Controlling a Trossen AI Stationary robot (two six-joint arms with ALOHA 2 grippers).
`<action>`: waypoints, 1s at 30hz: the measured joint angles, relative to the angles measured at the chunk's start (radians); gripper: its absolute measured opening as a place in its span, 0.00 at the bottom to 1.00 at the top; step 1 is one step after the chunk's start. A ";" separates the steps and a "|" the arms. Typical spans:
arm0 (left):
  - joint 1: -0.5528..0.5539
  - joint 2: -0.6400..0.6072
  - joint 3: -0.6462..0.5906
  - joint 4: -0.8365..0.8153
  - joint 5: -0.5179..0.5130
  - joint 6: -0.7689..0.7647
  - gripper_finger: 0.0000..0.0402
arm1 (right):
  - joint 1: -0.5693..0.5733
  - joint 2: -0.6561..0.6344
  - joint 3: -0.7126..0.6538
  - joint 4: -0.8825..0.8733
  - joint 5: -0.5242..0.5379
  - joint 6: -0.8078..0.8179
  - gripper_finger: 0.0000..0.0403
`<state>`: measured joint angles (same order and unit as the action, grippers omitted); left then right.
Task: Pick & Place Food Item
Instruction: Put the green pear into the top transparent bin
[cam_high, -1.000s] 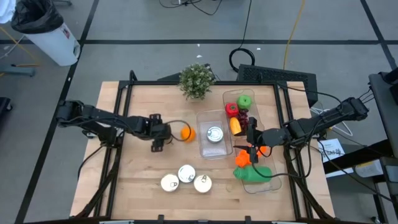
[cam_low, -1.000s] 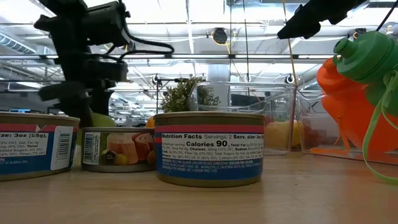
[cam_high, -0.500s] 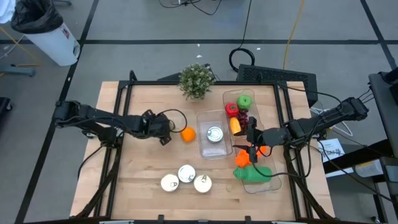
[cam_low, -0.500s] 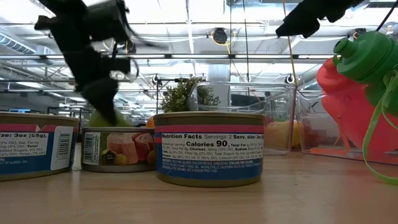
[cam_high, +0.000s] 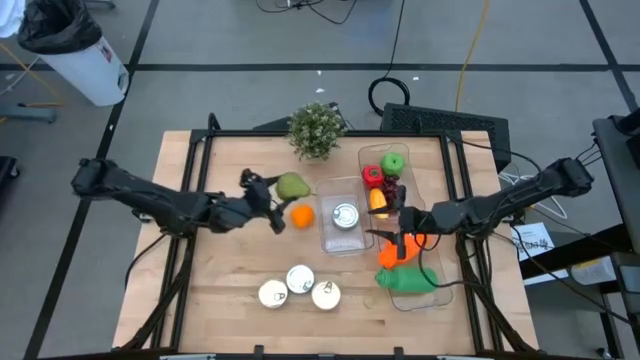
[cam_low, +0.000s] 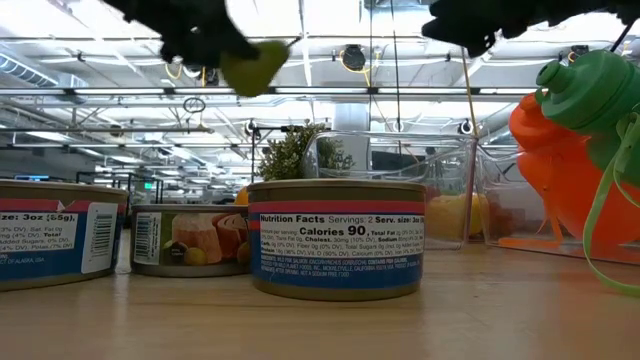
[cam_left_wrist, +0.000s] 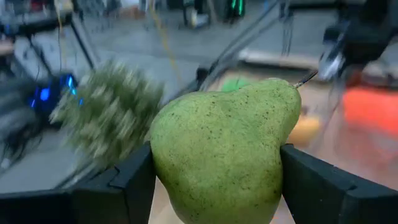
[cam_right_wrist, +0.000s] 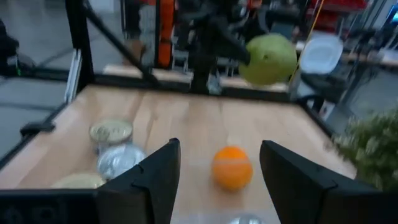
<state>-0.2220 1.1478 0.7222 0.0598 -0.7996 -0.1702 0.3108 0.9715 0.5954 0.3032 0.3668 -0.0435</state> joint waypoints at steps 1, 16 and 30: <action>-0.003 0.030 0.001 0.057 -0.001 0.029 0.67 | -0.005 0.009 -0.010 0.039 0.000 -0.011 0.51; -0.014 0.395 0.092 0.491 0.125 0.318 0.67 | -0.043 0.255 -0.025 0.403 0.004 -0.181 0.51; -0.022 0.456 0.121 0.491 0.083 0.347 0.67 | -0.033 0.312 -0.023 0.442 0.105 -0.260 0.49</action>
<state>-0.2436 1.6035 0.8432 0.5513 -0.7162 0.1772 0.2779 1.2839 0.5720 0.7448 0.4717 -0.3032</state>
